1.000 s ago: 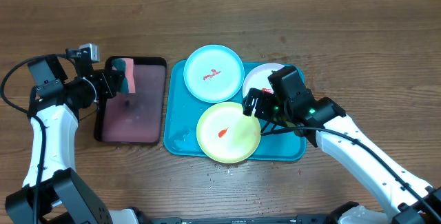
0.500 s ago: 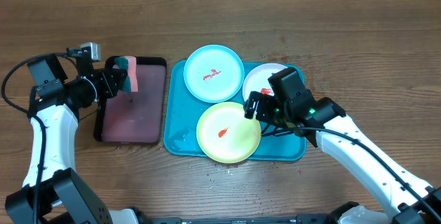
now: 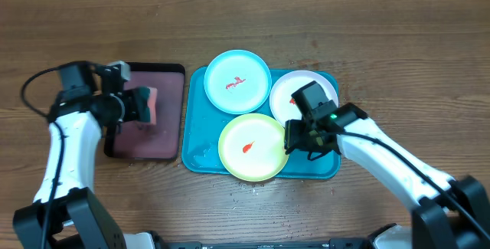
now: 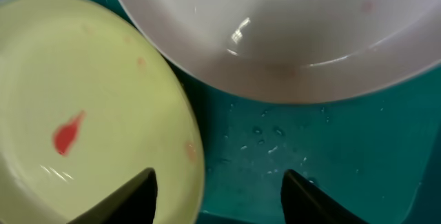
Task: Clean dirty plates on tray and stack at the side
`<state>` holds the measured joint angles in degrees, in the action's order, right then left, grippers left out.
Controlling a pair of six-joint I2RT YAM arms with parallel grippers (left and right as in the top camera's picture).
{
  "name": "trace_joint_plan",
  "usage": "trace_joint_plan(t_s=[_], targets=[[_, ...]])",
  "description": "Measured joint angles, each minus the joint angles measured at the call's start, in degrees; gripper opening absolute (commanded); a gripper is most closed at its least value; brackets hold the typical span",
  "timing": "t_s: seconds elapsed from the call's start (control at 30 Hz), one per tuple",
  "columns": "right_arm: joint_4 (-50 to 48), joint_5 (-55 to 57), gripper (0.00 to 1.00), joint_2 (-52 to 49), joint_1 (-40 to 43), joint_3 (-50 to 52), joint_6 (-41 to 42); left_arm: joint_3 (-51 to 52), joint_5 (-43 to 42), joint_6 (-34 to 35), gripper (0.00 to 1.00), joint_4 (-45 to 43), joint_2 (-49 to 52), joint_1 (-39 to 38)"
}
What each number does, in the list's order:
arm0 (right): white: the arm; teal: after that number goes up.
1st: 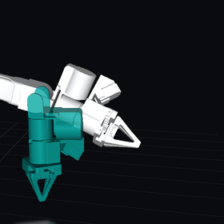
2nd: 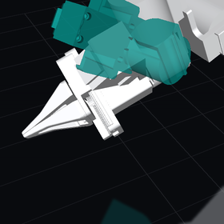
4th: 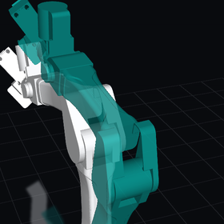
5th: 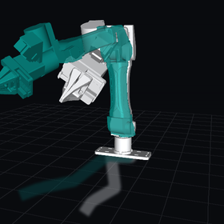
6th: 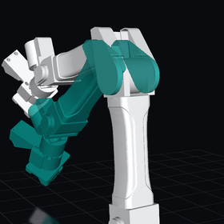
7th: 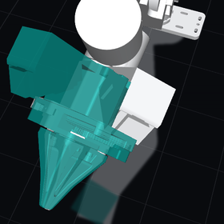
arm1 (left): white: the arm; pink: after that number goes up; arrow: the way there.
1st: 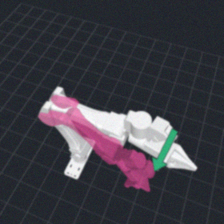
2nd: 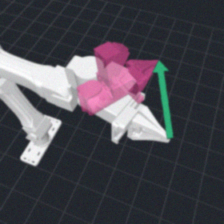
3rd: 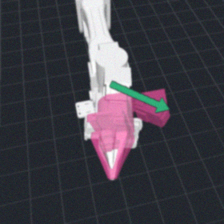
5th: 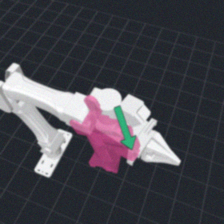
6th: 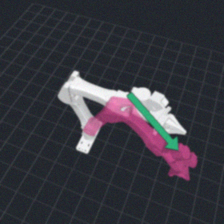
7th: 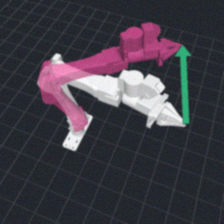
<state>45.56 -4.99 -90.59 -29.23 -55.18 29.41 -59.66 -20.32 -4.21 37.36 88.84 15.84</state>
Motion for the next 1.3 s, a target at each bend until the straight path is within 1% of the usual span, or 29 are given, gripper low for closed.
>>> trace_joint_plan(t_s=[0.1,0.2,0.37,0.43,0.47,0.6,0.63,0.7,0.77,0.87,1.03,1.2,1.3], targets=[[-0.2,-0.2,0.42,-2.7,0.0,0.0,-0.6,0.0,5.1,0.2,0.04,0.9,0.0,-4.2],[-0.5,-0.6,0.39,-4.0,0.0,0.0,-0.8,0.0,8.0,0.4,0.04,0.9,0.0,-8.4],[-0.9,-2.2,0.39,-4.5,0.0,0.0,-1.4,0.0,10.4,0.8,0.04,0.8,0.0,-15.5],[-1.0,-3.1,0.36,-4.5,0.0,0.0,-1.8,0.0,10.6,0.8,0.04,0.7,0.0,-17.7],[-1.0,-3.5,0.31,-4.5,0.0,0.0,-2.1,0.0,10.5,0.8,0.04,0.5,0.0,-18.9],[-1.4,-4.3,0.24,-4.7,0.0,0.0,-2.4,0.0,8.2,0.9,0.04,-0.5,0.0,-23.3],[-1.4,-4.5,0.2,-5.0,0.0,0.0,-2.4,0.0,7.1,0.9,0.04,-0.9,0.0,-24.5],[-1.2,-4.9,0.04,-6.1,0.0,0.0,-2.4,0.0,4.6,0.9,0.04,-1.4,0.0,-27.6],[-0.9,-6.3,0.04,-7.8,0.0,0.0,-2.4,0.0,1.9,1.3,0.04,-2.1,0.0,-31.7],[-1.5,-7.6,0.04,-7.8,0.0,-0.3,-2.5,0.0,0.5,3.0,0.04,-2.7,0.0,-36.0],[-1.6,-8.1,0.04,-7.8,0.0,-0.3,-2.5,0.0,-0.7,8.5,0.04,-3.1,0.0,-43.1],[-1.6,-8.2,0.04,-7.8,0.0,-0.3,-2.4,0.0,-0.7,14.3,0.04,-2.3,0.3,-47.5],[-1.6,-8.3,0.04,-7.8,0.0,-0.3,-2.5,0.0,-0.5,17.6,0.04,-1.3,1.9,-48.8]])
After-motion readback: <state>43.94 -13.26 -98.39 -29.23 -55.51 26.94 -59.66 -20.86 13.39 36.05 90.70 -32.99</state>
